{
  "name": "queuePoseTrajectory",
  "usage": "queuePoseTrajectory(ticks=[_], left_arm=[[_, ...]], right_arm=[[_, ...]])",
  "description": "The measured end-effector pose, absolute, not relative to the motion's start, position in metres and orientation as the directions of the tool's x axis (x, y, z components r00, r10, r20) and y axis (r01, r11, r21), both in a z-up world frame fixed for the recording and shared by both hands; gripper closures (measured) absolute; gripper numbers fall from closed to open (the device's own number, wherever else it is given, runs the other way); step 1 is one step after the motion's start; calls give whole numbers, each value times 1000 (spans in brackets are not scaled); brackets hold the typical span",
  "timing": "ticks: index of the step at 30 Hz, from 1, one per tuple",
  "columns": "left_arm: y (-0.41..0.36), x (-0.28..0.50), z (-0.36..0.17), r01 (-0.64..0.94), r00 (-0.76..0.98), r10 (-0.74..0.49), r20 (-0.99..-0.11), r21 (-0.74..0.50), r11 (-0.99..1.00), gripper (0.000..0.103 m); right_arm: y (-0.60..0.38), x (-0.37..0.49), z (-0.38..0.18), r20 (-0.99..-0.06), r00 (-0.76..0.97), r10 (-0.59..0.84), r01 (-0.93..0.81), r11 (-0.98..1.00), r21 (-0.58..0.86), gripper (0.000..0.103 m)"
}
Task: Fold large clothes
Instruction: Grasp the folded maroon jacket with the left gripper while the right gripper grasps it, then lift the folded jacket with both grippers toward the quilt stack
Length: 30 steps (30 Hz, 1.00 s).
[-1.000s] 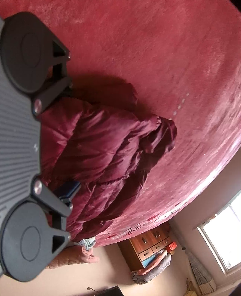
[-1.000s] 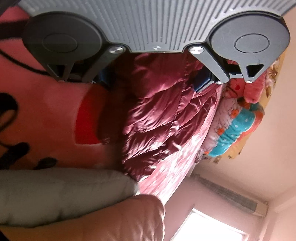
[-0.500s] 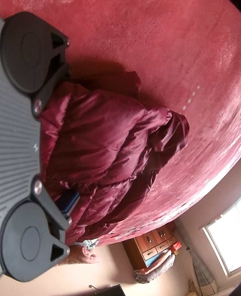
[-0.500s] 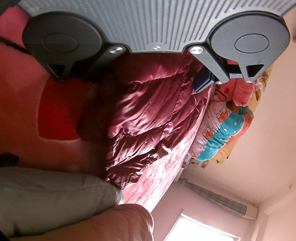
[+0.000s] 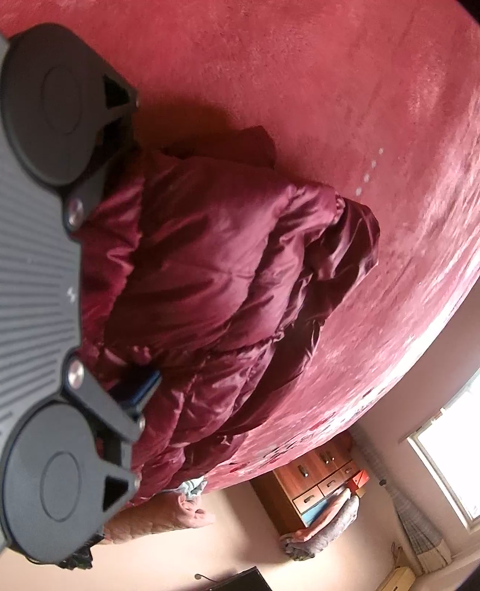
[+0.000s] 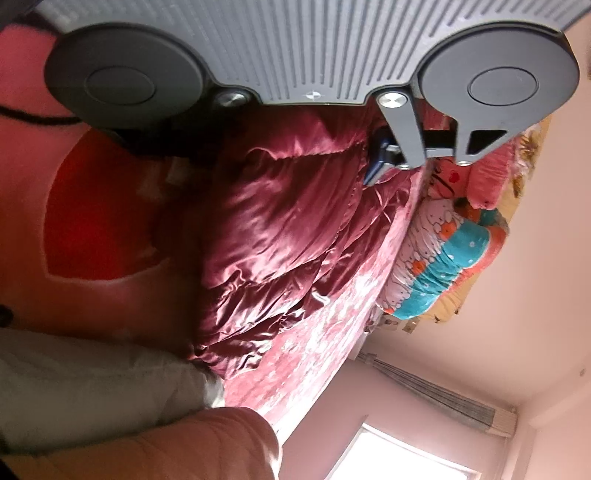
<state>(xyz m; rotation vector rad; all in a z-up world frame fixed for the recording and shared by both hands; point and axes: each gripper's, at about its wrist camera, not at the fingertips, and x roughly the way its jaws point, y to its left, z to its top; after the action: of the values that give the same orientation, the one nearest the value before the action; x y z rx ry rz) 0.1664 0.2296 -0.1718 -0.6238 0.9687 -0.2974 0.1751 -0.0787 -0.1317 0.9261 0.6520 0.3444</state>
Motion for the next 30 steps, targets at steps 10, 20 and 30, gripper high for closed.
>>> queuePoseTrajectory(ticks=[10, 20, 30], left_arm=[[225, 149, -143, -27, 619, -474, -626, -620, 784, 78], [186, 150, -57, 162, 664, -536, -521, -600, 784, 85], [105, 173, 32, 374, 660, -631, -408, -550, 747, 85]], right_arm=[[-43, 145, -78, -427, 817, 388, -21, 760, 649, 61], [-26, 101, -21, -354, 901, 250, -55, 876, 480, 70], [-80, 52, 51, -147, 985, 93, -22, 904, 427, 71]])
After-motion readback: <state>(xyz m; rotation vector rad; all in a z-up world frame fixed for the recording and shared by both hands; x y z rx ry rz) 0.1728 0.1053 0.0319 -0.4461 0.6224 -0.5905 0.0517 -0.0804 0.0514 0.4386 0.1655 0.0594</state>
